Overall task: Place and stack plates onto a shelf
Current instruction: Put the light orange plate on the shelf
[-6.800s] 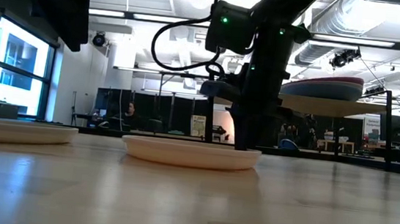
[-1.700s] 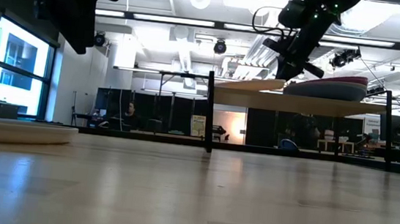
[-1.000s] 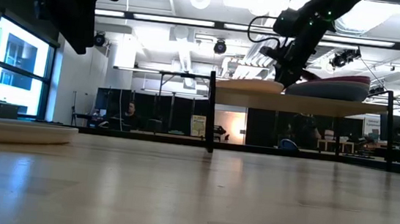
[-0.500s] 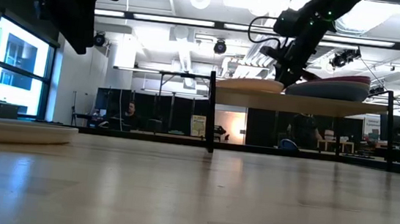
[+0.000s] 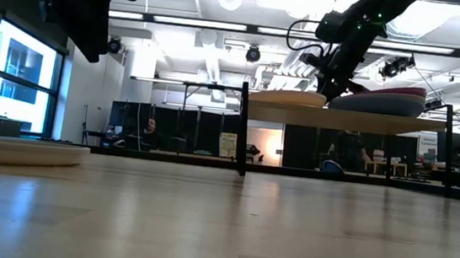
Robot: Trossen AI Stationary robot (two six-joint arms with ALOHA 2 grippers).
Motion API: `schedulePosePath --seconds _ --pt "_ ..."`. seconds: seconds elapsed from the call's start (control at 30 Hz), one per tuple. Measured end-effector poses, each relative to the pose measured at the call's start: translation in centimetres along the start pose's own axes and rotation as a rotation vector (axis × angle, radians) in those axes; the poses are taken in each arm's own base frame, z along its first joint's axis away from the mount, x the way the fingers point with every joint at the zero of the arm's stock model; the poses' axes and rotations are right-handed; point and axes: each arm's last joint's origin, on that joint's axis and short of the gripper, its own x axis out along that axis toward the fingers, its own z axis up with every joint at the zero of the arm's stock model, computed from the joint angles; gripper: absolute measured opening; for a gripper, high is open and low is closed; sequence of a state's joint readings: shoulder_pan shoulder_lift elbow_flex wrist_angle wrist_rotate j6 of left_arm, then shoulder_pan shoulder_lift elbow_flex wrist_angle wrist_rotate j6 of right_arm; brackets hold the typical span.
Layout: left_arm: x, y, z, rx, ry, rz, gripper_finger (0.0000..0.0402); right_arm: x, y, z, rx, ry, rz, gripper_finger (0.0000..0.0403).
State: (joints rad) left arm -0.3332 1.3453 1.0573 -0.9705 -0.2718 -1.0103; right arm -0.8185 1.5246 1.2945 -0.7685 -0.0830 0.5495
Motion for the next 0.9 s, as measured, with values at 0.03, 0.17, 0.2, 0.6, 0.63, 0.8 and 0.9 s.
schedulePosePath --seconds 0.03,0.17,0.2,0.6,0.63,0.8,0.9 --pt "0.00 0.00 0.00 0.000 0.000 0.000 0.0138 0.00 0.00 -0.01 0.000 0.001 -0.001 0.0001" --pt "0.00 0.00 0.00 0.008 0.000 0.000 0.0138 0.00 -0.02 -0.01 0.000 0.000 -0.004 0.0001" --pt "0.00 0.00 0.00 0.021 -0.002 0.001 0.0138 0.00 -0.02 -0.01 0.003 -0.001 -0.004 0.0001" --pt "0.00 0.02 0.03 0.088 -0.010 0.007 0.0138 0.00 -0.02 -0.03 0.020 0.002 -0.003 0.0001" --pt "0.00 0.02 0.03 0.088 -0.010 0.007 0.0138 0.00 -0.02 -0.03 0.020 0.002 -0.004 0.0001" --pt "0.00 0.01 0.03 0.088 -0.010 0.006 0.0138 0.00 -0.03 -0.04 0.019 0.003 -0.005 0.0001" --pt "0.00 0.01 0.03 0.088 -0.010 0.006 0.0138 0.00 -0.05 -0.05 0.020 0.004 -0.007 0.0001"
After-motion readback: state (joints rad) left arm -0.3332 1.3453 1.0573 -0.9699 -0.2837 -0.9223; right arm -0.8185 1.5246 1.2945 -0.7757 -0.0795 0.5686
